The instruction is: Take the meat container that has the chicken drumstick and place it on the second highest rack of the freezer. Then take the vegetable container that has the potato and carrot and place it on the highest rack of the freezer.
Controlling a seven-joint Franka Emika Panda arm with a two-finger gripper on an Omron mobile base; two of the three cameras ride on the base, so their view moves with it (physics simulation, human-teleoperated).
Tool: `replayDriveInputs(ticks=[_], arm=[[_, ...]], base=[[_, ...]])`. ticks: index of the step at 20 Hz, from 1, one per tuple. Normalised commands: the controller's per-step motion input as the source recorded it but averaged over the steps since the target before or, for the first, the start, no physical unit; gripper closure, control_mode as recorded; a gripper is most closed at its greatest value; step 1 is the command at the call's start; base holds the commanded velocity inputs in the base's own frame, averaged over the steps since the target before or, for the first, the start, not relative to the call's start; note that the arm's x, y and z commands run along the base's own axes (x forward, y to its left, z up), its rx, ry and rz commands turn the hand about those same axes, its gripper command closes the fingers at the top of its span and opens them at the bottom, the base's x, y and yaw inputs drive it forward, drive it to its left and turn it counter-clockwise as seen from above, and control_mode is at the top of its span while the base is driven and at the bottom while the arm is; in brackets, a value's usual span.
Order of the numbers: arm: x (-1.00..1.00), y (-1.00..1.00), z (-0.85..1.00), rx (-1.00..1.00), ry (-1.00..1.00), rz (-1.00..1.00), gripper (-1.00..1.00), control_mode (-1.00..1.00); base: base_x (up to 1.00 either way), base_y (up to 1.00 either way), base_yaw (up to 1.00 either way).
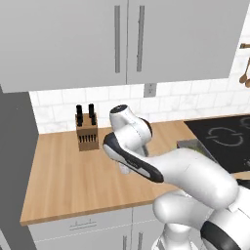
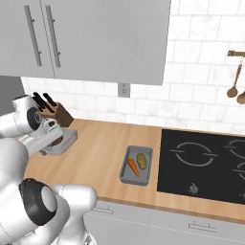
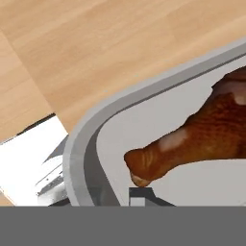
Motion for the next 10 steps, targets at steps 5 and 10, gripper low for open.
replayDriveInputs(ticks=[5,10], arm=[[-0.72,-0.98,0.56,0.00,-0.31,0.00,1.00,-1.00],[-0.56,-0.88,0.83,0.02,-0.21,0.00,1.00,-1.00]], base=[[0.00,0.00,0.00],[0.00,0.00,0.00]])
